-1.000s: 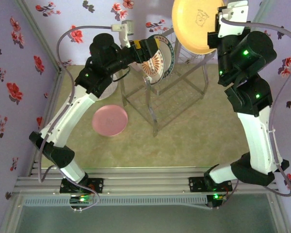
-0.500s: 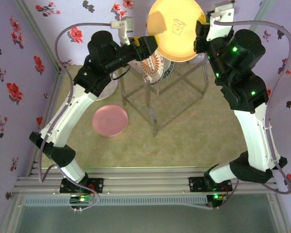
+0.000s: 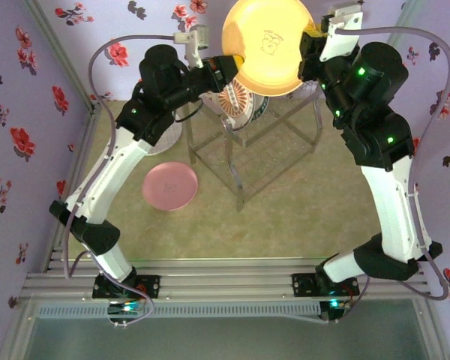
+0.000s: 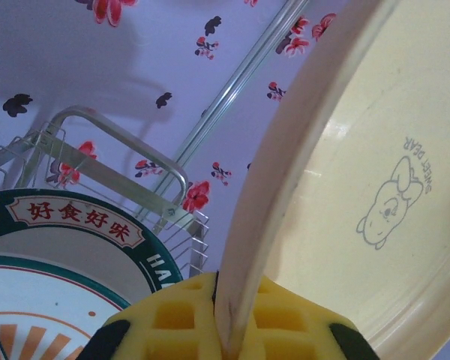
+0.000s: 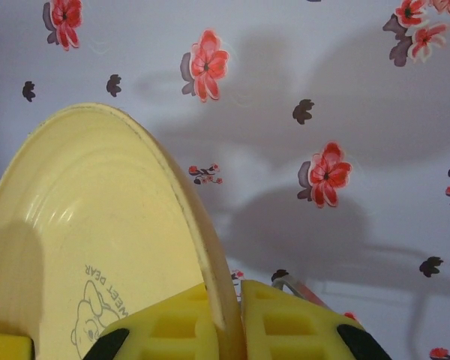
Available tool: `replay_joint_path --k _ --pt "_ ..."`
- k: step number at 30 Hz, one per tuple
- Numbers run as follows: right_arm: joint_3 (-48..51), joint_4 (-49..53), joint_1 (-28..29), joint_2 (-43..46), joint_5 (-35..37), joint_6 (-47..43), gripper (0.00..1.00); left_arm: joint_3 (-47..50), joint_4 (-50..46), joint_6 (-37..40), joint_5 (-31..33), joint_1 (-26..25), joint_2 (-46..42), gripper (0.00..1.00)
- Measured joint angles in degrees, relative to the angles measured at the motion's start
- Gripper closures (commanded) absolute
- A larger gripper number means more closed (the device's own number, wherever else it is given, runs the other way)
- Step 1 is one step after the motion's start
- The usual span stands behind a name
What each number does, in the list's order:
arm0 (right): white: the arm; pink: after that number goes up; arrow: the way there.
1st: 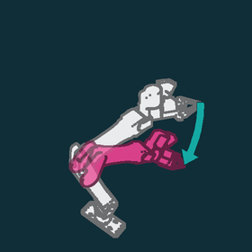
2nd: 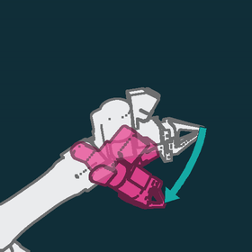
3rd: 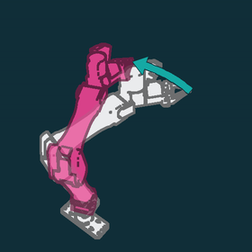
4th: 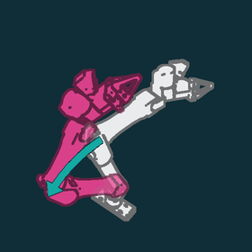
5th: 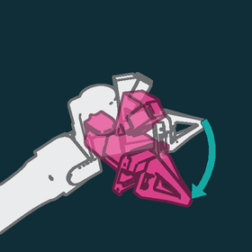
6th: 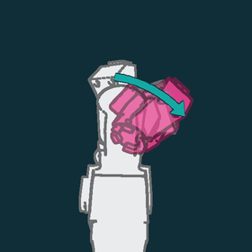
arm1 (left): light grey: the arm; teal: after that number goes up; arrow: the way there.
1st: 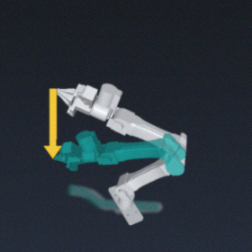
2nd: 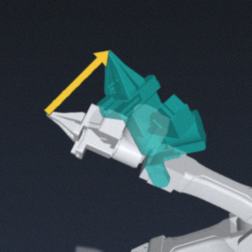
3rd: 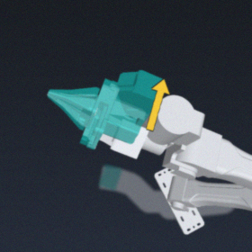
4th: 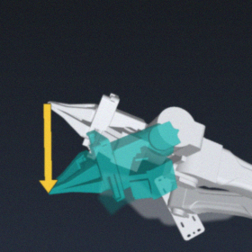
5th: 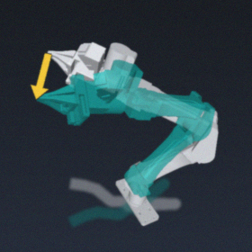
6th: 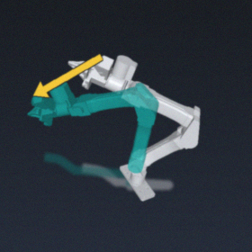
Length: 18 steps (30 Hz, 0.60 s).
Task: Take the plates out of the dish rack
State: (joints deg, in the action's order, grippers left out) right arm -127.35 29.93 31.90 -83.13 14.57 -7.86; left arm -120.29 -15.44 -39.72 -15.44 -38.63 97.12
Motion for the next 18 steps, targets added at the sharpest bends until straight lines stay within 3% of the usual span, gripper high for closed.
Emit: replay_joint_path --k 4,5,9,12,18 --pt "0.0 0.0 -0.4 0.0 -1.2 0.7 1.00 0.0 -0.1 -0.9 -0.2 0.2 -0.1 1.00" --pt "0.0 0.1 -0.5 0.0 -1.6 0.9 0.94 0.0 -0.2 -1.1 -0.3 0.4 -0.2 1.00" --pt "-0.3 0.2 -0.5 -0.4 -3.8 2.5 0.57 0.0 -0.9 -2.6 -1.1 1.5 -1.0 1.00" --pt "-0.3 0.5 -0.3 -0.7 -6.3 3.6 0.37 0.0 -1.7 -3.9 -1.3 2.9 -1.7 1.00" --pt "-0.3 0.9 -0.2 -0.9 -12.2 3.6 0.23 1.9 -3.3 -6.9 -1.7 7.6 -5.3 1.00"
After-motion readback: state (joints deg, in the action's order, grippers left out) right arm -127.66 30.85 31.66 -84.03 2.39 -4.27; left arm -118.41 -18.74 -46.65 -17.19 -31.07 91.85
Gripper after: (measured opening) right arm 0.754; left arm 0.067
